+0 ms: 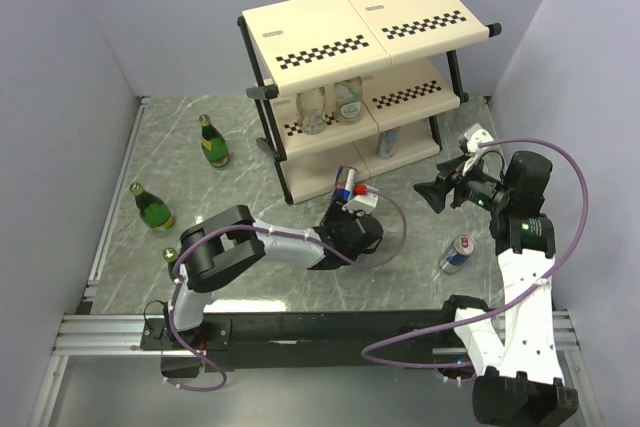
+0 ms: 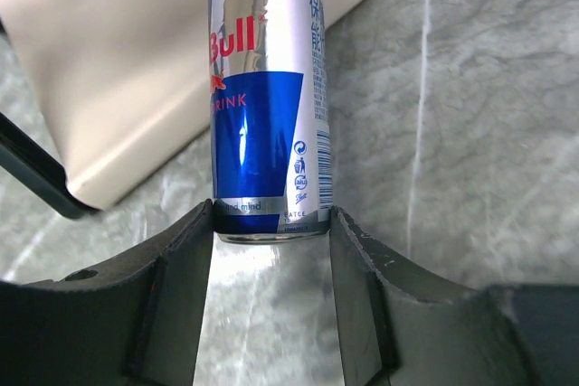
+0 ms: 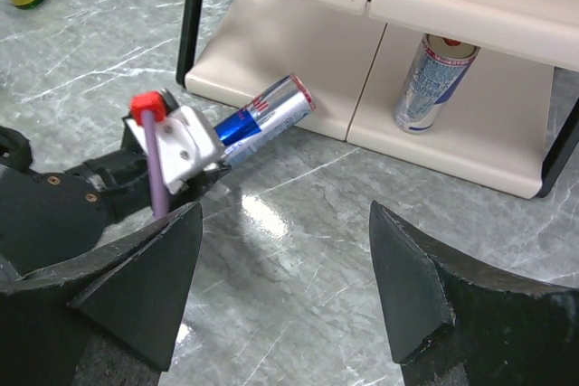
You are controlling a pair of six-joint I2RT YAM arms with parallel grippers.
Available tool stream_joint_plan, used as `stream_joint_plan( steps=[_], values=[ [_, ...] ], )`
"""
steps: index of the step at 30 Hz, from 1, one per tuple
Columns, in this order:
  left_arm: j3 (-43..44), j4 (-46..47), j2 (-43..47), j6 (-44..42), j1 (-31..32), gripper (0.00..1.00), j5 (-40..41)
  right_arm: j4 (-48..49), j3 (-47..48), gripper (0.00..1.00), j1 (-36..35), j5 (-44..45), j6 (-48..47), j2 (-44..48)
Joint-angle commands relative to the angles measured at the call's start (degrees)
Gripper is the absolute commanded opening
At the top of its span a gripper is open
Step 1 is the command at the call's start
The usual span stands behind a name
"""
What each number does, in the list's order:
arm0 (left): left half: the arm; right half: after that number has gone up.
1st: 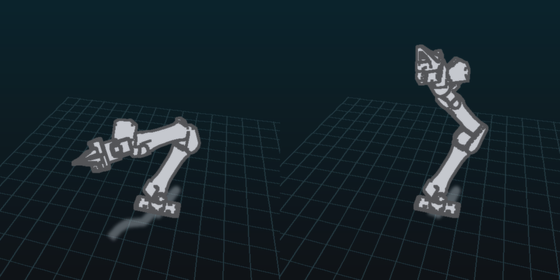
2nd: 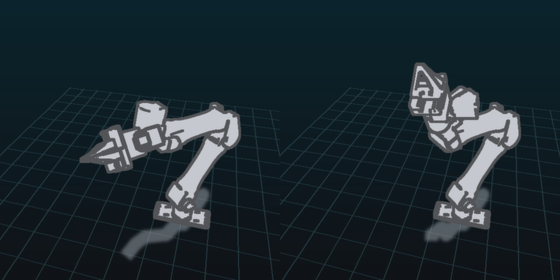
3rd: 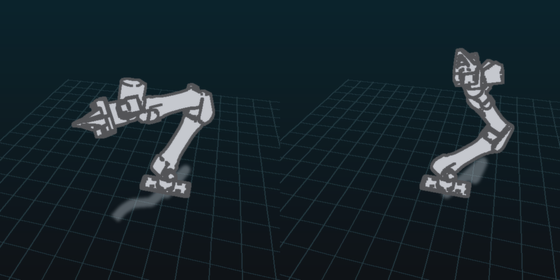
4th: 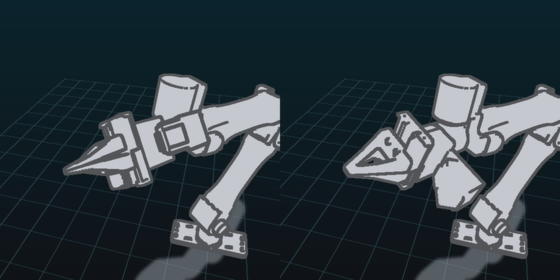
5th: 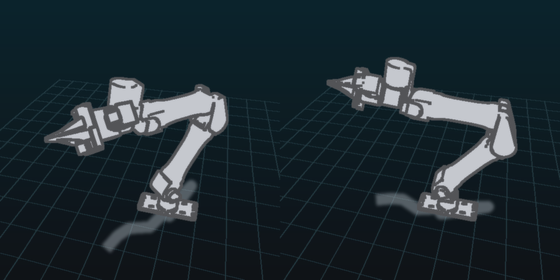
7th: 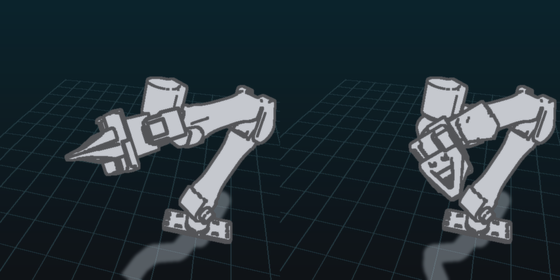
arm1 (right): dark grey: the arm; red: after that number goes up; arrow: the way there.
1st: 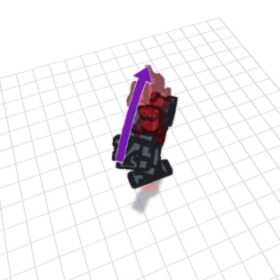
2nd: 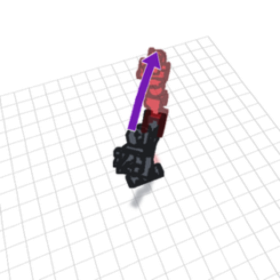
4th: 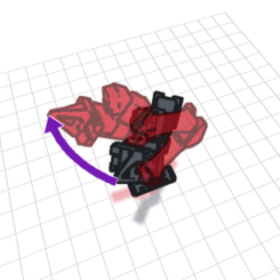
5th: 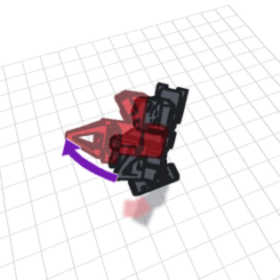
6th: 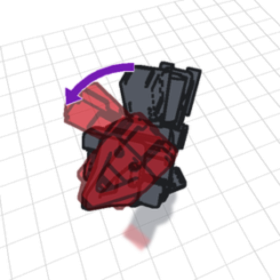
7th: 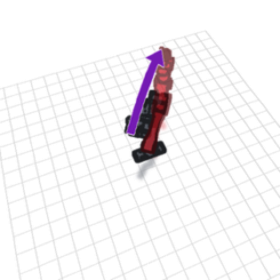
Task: Place and organize the beverage onto the shelf
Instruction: Move the drink to the center of the board.
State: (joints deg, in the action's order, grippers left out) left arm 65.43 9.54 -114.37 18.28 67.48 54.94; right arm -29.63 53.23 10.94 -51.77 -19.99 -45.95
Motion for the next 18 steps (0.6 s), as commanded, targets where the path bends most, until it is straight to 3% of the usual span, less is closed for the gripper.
stream_joint_plan(
  steps=[1, 11, 18],
  values=[
    [-1.7, 0.7, 5.7, 7.4, 0.3, 0.08, -2.5, 1.1, 0.3, 0.80, 0.5, -1.0, -0.1, -0.2],
    [-8.5, 0.1, 12.8, 14.1, 0.3, 0.09, -8.3, 0.7, 0.2, 0.80, 0.6, -1.7, -0.2, -0.5],
    [-14.7, 2.7, 17.8, 19.2, 0.2, 0.10, -16.9, 0.8, 0.2, 0.80, 0.7, -1.8, -0.3, -0.5]
  ],
)
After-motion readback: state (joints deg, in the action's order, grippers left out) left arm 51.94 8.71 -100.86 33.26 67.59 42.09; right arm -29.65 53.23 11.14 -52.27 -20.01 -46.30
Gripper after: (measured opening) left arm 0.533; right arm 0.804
